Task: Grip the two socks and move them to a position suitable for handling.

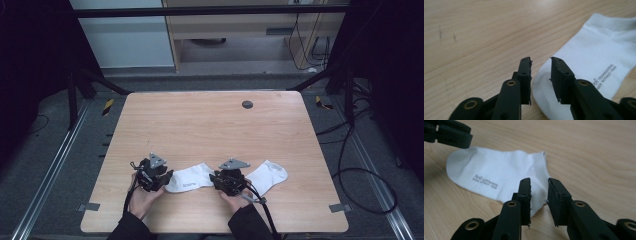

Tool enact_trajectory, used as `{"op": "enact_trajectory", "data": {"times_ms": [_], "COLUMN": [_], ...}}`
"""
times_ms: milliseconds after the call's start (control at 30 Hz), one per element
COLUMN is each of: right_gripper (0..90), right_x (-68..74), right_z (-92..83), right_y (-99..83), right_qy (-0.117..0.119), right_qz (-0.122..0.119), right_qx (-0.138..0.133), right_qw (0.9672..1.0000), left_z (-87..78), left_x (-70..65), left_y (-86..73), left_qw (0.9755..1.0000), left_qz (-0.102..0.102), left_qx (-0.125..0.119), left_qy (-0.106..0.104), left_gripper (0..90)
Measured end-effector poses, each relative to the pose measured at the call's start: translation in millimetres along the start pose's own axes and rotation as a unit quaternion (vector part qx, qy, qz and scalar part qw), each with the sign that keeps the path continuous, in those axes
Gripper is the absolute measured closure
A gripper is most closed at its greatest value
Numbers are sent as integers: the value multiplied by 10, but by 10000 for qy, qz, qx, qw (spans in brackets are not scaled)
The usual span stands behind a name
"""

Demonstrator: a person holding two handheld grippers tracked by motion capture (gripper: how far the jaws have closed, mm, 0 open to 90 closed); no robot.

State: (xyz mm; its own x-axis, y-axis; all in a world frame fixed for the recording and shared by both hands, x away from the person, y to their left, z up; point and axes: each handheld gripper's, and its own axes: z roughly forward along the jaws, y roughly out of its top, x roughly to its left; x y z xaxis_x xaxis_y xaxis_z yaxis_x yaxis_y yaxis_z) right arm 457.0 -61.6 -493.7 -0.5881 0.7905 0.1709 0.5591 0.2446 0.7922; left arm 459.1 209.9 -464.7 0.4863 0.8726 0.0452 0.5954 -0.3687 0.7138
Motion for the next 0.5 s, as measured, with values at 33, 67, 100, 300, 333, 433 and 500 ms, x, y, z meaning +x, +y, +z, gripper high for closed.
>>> {"op": "enact_trajectory", "data": {"times_ms": [33,67,100,300,333,433,500], "right_gripper": [683,669,647,509,495,441,416], "right_x": [-19,-41,-67,-321,-375,-540,-649], "right_z": [-42,-88,-137,-437,-490,-637,-736], "right_y": [37,81,130,405,431,478,467], "right_qy": [-20,-21,-32,-160,-237,-413,-512], "right_qz": [1,-3,-19,-105,-103,-170,-202], "right_qx": [-88,-191,-272,-498,-518,-538,-549], "right_qw": [10000,9998,9996,9986,9983,9976,9970], "left_z": [-30,-54,-74,-173,-182,-189,-180], "left_x": [1,0,-7,-134,-166,-261,-331], "left_y": [12,25,38,117,129,175,206], "left_qw": [10000,9999,9997,9990,9988,9986,9984], "left_qz": [-47,-85,-111,-101,-96,-32,26], "left_qx": [-71,-138,-197,-423,-452,-496,-518], "left_qy": [3,-26,-51,-124,-146,-190,-238], "left_gripper": [634,612,597,549,544,531,522]}}
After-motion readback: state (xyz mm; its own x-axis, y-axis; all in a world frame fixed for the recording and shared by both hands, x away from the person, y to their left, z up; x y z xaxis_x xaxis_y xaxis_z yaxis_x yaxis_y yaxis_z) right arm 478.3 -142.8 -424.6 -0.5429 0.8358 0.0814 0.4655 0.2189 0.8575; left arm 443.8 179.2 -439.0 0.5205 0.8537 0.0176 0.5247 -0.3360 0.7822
